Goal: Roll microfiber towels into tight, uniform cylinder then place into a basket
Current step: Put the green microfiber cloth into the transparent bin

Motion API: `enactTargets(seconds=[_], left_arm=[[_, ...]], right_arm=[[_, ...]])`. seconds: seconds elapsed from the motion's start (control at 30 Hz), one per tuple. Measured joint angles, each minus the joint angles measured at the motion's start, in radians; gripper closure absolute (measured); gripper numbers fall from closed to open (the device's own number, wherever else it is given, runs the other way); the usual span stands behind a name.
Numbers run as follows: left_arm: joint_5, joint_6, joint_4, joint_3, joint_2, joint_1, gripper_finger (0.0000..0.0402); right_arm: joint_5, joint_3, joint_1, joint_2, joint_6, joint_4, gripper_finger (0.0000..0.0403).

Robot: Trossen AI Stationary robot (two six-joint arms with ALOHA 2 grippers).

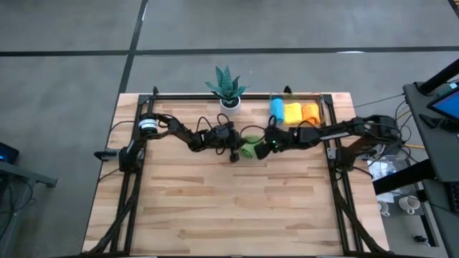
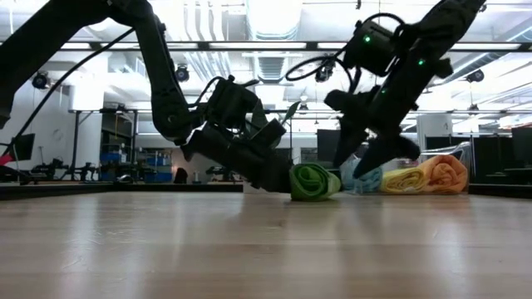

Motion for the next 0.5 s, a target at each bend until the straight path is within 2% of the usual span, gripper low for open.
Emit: enactTargets(seconds=[0.13,0.3,0.5], left_arm=[[-0.093,-0.134,-0.001,0.000,0.000,-0.008,0.0402],[-0.201,-0.297,-0.011,0.000,0.000,-0.044,0.0402],[-0.340,-0.323,-0.041,0.018,0.001,-0.103,0.0402]], right_arm=[[0.089,0.000,0.011,-0.068,0.016,-0.076,0.0181],[0.109,0.000,0.011,-0.093,0.021,-0.073,0.0181],[0.124,0.000,-0.017,-0.042,0.007,-0.004,0.0181]])
